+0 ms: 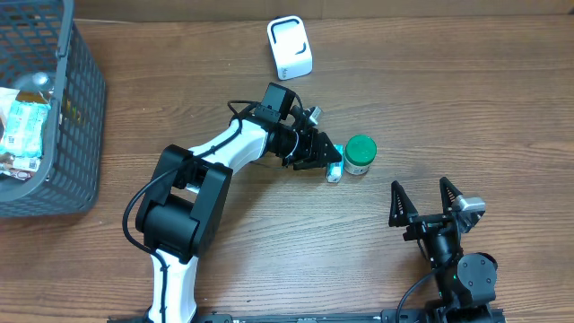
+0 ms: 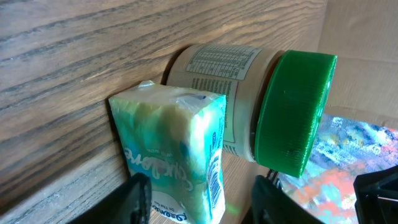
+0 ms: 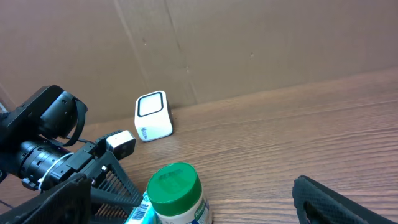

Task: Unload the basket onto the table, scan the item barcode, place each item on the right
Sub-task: 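Lower the tissue pack beside the jar and open the left gripper, then move the left gripper back into the grey basket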

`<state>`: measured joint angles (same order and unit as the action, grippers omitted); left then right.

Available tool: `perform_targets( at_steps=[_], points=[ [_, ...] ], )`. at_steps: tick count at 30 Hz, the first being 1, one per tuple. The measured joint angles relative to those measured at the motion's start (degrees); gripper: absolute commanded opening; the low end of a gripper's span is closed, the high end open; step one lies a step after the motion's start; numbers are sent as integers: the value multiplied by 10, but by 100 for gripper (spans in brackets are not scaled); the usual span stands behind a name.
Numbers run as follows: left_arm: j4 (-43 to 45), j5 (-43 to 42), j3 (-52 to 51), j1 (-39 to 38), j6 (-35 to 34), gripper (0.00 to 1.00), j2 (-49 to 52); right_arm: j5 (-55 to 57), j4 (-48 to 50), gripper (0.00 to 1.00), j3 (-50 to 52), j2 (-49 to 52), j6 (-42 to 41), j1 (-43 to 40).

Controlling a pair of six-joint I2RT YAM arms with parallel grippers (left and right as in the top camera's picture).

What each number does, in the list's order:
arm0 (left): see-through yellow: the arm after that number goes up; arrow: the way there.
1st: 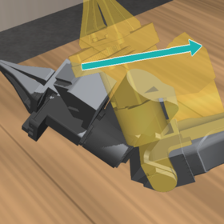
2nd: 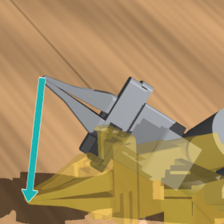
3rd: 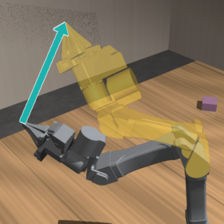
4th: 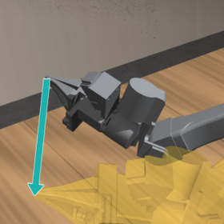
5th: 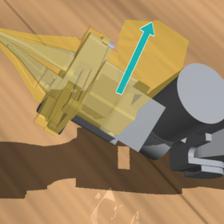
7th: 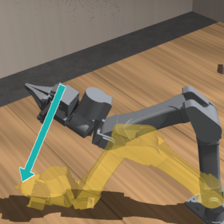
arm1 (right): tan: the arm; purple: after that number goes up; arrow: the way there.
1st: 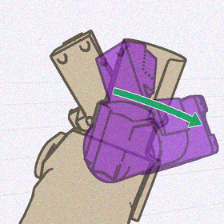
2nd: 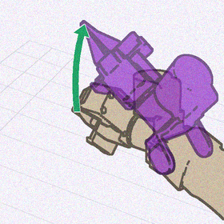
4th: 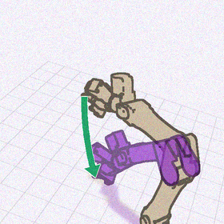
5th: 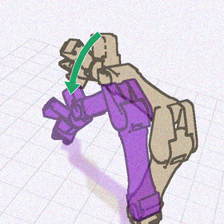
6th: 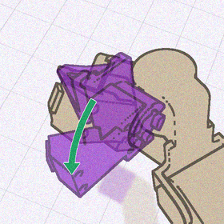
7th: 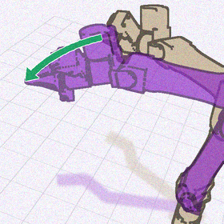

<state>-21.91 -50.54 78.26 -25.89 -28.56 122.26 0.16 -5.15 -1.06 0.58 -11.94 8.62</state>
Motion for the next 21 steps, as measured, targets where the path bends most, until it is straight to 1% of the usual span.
perform_targets(
  at_steps=[3,5,10,13,15,16,21],
  points=[
    [-17,3,3,0,2,64,-2,0,0,100,0,0,0,0],
    [-53,23,13,0,4,66,-8,0,0,100,0,0,0,0],
    [-185,107,89,0,25,69,-42,0,0,100,0,0,0,0],
    [-277,183,168,2,49,70,-68,0,0,100,0,0,0,0],
    [-327,239,231,3,65,75,-82,0,0,100,0,0,0,0],
    [-344,263,254,5,74,77,-87,0,0,100,0,0,0,0],
    [-436,438,394,23,102,83,-120,0,0,100,0,0,0,0]
  ],
)
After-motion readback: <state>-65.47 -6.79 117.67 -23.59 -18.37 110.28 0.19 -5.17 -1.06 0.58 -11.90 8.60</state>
